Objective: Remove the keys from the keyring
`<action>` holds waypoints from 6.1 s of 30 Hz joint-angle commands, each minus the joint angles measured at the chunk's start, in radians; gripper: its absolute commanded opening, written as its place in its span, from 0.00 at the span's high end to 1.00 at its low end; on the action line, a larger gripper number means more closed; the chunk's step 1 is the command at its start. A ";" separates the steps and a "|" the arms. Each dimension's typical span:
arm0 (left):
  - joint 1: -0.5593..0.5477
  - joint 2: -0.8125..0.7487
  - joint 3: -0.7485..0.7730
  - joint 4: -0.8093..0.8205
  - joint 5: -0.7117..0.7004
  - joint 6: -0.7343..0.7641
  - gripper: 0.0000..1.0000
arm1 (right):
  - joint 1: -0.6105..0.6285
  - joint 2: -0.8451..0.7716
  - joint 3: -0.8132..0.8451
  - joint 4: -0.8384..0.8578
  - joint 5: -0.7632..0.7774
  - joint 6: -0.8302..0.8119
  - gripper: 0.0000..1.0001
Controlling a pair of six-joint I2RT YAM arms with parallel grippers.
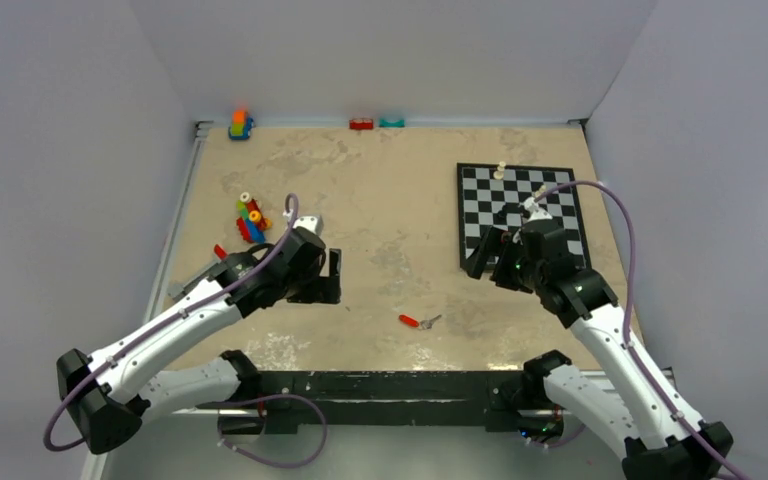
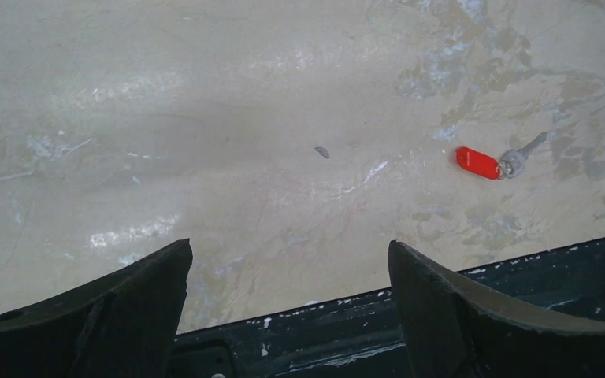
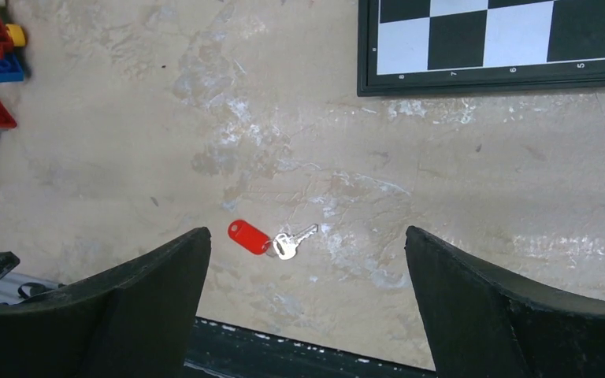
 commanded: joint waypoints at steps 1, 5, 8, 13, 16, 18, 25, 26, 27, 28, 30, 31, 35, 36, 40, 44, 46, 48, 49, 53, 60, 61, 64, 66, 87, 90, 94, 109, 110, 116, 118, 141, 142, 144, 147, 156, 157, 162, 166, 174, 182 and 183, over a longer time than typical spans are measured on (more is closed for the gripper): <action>-0.008 0.024 -0.029 0.149 0.081 0.005 0.01 | 0.003 -0.016 -0.033 0.119 -0.009 -0.009 0.01; -0.025 0.037 -0.086 0.233 0.135 -0.010 0.02 | 0.005 -0.031 -0.074 0.180 -0.092 0.013 0.01; -0.051 0.017 -0.140 0.330 0.179 -0.026 0.02 | 0.007 -0.028 -0.099 0.196 -0.094 0.029 0.01; -0.103 -0.042 -0.217 0.434 0.169 0.053 0.05 | 0.008 0.017 -0.097 0.224 -0.120 0.032 0.01; -0.109 -0.065 -0.267 0.453 0.110 0.097 0.07 | 0.013 0.036 -0.088 0.224 -0.137 0.039 0.01; -0.108 -0.050 -0.294 0.483 0.104 0.111 0.08 | 0.015 0.034 -0.095 0.229 -0.139 0.058 0.03; -0.109 0.063 -0.332 0.709 0.271 -0.042 0.16 | 0.021 0.017 -0.170 0.269 -0.154 0.109 0.05; -0.109 0.084 -0.341 0.770 0.307 -0.070 0.18 | 0.021 0.016 -0.177 0.270 -0.152 0.113 0.05; -0.108 0.109 -0.345 0.806 0.322 -0.094 0.19 | 0.020 0.012 -0.184 0.269 -0.151 0.115 0.05; -0.108 0.136 -0.347 0.838 0.344 -0.113 0.21 | 0.020 0.007 -0.191 0.269 -0.150 0.117 0.05; -0.110 0.191 -0.344 0.890 0.389 -0.143 0.24 | 0.022 -0.005 -0.205 0.271 -0.149 0.118 0.05; -0.110 0.212 -0.343 0.909 0.403 -0.162 0.25 | 0.022 -0.012 -0.213 0.271 -0.149 0.119 0.05; -0.109 0.277 -0.363 1.035 0.430 -0.273 0.30 | 0.021 -0.023 -0.238 0.274 -0.149 0.121 0.05; -0.109 0.294 -0.372 1.071 0.438 -0.320 0.33 | 0.022 -0.023 -0.241 0.276 -0.151 0.122 0.05; -0.111 0.362 -0.394 1.152 0.462 -0.431 0.41 | 0.021 -0.015 -0.241 0.283 -0.153 0.121 0.05; -0.117 0.401 -0.375 1.064 0.439 -0.482 0.42 | 0.021 -0.006 -0.240 0.287 -0.149 0.117 0.05; -0.120 0.428 -0.380 1.072 0.443 -0.501 0.43 | 0.022 -0.001 -0.240 0.287 -0.149 0.112 0.05; -0.120 0.479 -0.380 1.114 0.466 -0.517 0.45 | 0.021 0.002 -0.240 0.289 -0.146 0.109 0.05; -0.124 0.499 -0.377 1.136 0.477 -0.525 0.47 | 0.022 0.005 -0.240 0.289 -0.146 0.108 0.05; -0.123 0.567 -0.381 1.238 0.502 -0.562 0.50 | 0.022 0.012 -0.245 0.298 -0.149 0.110 0.05; -0.123 0.632 -0.362 1.275 0.511 -0.579 0.55 | 0.022 0.014 -0.251 0.301 -0.149 0.112 0.05; -0.124 0.632 -0.362 1.269 0.505 -0.579 0.56 | 0.021 0.014 -0.251 0.300 -0.149 0.112 0.05; -0.124 0.621 -0.367 1.258 0.483 -0.571 0.63 | 0.022 0.014 -0.255 0.301 -0.149 0.109 0.05; -0.123 0.612 -0.357 1.242 0.472 -0.552 0.68 | 0.021 0.015 -0.259 0.304 -0.152 0.109 0.05; -0.123 0.394 -0.255 1.005 0.422 -0.423 1.00 | 0.022 0.000 -0.258 0.352 -0.253 0.106 0.05; -0.123 0.413 -0.234 0.968 0.417 -0.407 0.62 | 0.021 0.001 -0.249 0.340 -0.252 0.099 0.05; -0.127 0.501 -0.204 0.966 0.453 -0.381 0.34 | 0.021 -0.004 -0.244 0.329 -0.248 0.096 0.05; -0.192 0.653 -0.128 1.005 0.414 -0.422 0.52 | 0.022 -0.017 -0.259 0.325 -0.240 0.094 0.05; -0.192 0.658 -0.127 1.005 0.412 -0.420 0.54 | 0.022 -0.018 -0.262 0.326 -0.240 0.095 0.05; -0.192 0.685 -0.109 0.989 0.393 -0.420 0.59 | 0.021 -0.009 -0.259 0.325 -0.241 0.091 0.05; -0.193 0.694 -0.106 0.993 0.392 -0.427 0.62 | 0.023 -0.007 -0.254 0.321 -0.240 0.089 0.05; -0.194 0.586 -0.104 0.962 0.377 -0.448 1.00 | 0.022 -0.022 -0.219 0.288 -0.268 0.070 0.05; -0.194 0.558 -0.098 0.931 0.371 -0.453 1.00 | 0.023 -0.030 -0.213 0.295 -0.278 0.068 0.05; -0.195 0.506 -0.076 0.864 0.361 -0.465 1.00 | 0.022 -0.052 -0.200 0.316 -0.311 0.064 0.05; -0.193 0.422 -0.032 0.762 0.342 -0.484 1.00 | 0.022 -0.087 -0.184 0.380 -0.392 0.060 0.05; -0.167 0.190 0.165 0.486 0.252 -0.547 1.00 | 0.022 -0.185 -0.035 0.548 -0.573 0.038 0.08; -0.162 0.171 0.185 0.474 0.251 -0.559 1.00 | 0.022 -0.189 -0.023 0.577 -0.596 0.039 0.08; -0.148 0.106 0.296 0.427 0.202 -0.610 1.00 | 0.022 -0.172 0.016 0.725 -0.682 0.075 0.11; -0.138 0.066 0.360 0.409 0.169 -0.645 1.00 | 0.022 -0.162 0.038 0.850 -0.716 0.095 0.12; -0.136 0.008 0.408 0.425 0.094 -0.739 1.00 | 0.022 -0.082 0.072 1.033 -0.782 0.118 0.20; -0.137 0.000 0.428 0.488 0.056 -0.790 1.00 | 0.077 0.015 0.070 1.198 -0.775 0.177 0.32; -0.136 0.001 0.435 0.487 0.050 -0.791 1.00 | 0.093 0.024 0.072 1.206 -0.765 0.176 0.33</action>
